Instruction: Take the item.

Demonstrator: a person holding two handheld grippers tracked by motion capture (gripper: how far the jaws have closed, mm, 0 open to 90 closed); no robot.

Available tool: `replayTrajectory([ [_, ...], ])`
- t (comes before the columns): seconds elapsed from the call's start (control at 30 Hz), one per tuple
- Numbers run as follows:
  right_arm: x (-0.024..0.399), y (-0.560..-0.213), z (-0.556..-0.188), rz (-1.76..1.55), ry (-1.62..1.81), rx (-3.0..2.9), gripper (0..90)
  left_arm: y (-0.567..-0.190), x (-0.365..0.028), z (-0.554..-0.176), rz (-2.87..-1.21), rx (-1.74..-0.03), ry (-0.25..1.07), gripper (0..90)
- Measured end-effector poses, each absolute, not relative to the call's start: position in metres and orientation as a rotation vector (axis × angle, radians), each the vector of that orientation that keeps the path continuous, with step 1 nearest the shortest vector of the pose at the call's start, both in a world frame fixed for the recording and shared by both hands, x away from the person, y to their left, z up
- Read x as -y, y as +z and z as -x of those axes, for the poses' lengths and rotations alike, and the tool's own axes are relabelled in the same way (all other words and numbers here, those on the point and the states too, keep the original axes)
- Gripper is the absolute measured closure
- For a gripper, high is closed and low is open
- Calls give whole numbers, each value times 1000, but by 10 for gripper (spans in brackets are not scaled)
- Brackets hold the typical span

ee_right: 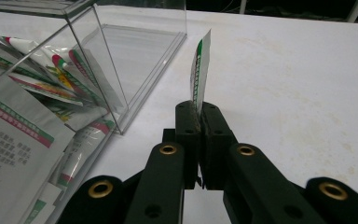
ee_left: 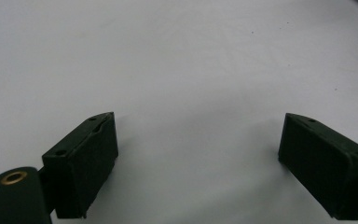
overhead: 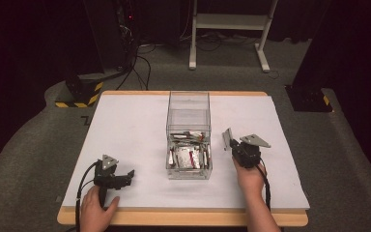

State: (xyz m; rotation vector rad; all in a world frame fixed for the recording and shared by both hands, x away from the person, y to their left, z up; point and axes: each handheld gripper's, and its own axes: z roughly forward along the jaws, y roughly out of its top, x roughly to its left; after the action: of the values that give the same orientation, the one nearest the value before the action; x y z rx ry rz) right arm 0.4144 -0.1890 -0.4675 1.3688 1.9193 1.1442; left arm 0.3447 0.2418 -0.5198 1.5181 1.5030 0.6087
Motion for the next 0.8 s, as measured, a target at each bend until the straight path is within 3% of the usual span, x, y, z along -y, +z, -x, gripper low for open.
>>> replayTrajectory([
  [0.43, 199, -473, -418, -1407, 1120, -1892, 853, -520, -242, -345, -1517, -1503, 609, 119],
  [0.8, 208, -473, -421, -1444, 1090, -1864, 777, -520, -242, -345, -1518, -1503, 609, 119],
])
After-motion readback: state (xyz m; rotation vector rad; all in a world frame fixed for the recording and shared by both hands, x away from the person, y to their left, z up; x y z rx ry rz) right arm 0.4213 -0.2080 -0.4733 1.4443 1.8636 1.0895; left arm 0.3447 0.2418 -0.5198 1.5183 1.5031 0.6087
